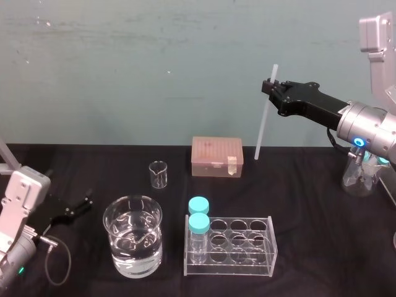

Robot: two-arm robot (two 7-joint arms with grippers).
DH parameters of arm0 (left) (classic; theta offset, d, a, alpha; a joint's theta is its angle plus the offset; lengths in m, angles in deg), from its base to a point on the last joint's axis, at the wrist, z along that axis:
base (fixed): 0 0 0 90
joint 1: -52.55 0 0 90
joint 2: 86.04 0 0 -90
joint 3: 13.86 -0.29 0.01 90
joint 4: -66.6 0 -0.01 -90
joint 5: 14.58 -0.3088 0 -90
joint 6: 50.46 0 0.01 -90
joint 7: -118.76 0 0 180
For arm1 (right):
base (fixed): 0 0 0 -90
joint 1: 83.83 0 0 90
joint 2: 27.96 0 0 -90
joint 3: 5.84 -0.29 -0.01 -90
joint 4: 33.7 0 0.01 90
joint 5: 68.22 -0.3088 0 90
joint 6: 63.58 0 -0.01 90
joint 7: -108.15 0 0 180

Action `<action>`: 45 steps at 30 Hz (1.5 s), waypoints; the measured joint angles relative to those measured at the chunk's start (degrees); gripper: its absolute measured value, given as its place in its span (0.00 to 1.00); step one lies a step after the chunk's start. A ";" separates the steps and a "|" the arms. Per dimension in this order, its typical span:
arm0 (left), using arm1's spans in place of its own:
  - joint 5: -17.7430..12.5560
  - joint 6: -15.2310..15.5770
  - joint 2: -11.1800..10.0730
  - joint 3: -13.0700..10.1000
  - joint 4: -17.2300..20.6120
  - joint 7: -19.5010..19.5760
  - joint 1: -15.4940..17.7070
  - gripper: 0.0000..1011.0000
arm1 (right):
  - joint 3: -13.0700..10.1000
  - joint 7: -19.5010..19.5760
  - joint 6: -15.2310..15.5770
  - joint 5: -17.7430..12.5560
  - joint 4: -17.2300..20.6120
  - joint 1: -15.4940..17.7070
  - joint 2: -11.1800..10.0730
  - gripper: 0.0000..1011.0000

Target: Pick up the stirring rod with one hand, then place it down.

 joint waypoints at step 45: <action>0.00 0.00 0.00 0.00 0.00 0.00 0.00 0.99 | -1.42 -1.13 2.93 -2.79 1.58 -0.97 0.40 0.07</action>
